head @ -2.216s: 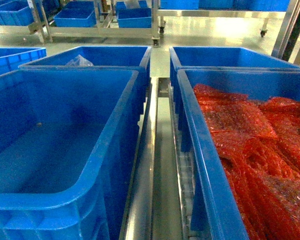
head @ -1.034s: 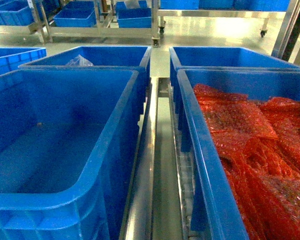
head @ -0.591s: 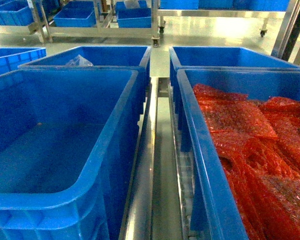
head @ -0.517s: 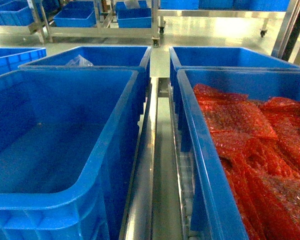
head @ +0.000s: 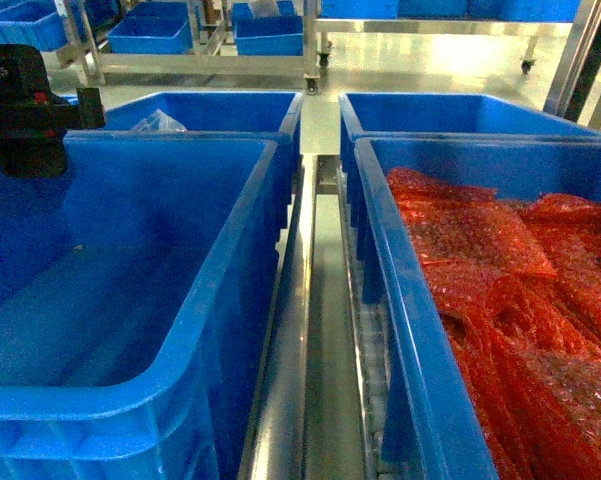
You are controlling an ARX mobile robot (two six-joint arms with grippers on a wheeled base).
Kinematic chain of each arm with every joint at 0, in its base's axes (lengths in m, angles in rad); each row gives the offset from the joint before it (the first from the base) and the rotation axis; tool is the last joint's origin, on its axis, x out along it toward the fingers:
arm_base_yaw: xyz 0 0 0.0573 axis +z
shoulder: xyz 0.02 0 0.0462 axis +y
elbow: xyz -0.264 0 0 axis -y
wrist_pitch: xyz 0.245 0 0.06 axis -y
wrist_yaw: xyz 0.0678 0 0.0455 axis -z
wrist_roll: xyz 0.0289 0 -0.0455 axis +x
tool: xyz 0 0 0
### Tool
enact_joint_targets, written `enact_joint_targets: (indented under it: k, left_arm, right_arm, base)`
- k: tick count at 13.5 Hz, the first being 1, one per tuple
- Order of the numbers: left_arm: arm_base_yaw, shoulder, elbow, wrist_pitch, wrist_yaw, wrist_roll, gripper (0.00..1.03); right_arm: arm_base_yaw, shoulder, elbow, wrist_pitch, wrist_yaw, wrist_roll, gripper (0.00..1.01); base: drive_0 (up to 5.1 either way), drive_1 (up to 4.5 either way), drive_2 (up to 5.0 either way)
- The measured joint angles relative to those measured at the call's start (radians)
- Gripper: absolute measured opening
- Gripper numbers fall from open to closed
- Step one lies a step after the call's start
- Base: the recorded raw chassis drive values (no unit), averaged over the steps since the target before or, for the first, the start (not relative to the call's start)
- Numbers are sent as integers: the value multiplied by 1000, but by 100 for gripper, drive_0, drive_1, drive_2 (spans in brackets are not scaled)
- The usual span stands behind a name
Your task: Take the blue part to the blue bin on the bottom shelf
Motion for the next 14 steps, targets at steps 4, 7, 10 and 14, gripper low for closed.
enact_joint_targets:
  k: [4, 7, 10, 14]
  left_arm:
    - [6, 6, 16, 42, 0, -2, 55]
    - [-1, -108, -55, 10, -48, 5, 95]
    - [-1, -114, -56, 13, -53, 5, 98]
    - [-1, -114, -56, 13, -53, 5, 98]
  right_arm:
    - [0, 0, 0, 0, 0, 0, 98]
    - [0, 0, 0, 0, 0, 0, 98]
    - [0, 0, 0, 0, 0, 0, 98]
    - [0, 0, 0, 0, 0, 0, 98]
  base:
    - [3, 105, -100]
    - [0, 0, 0]
    - [0, 0, 0]
    - [0, 0, 0]
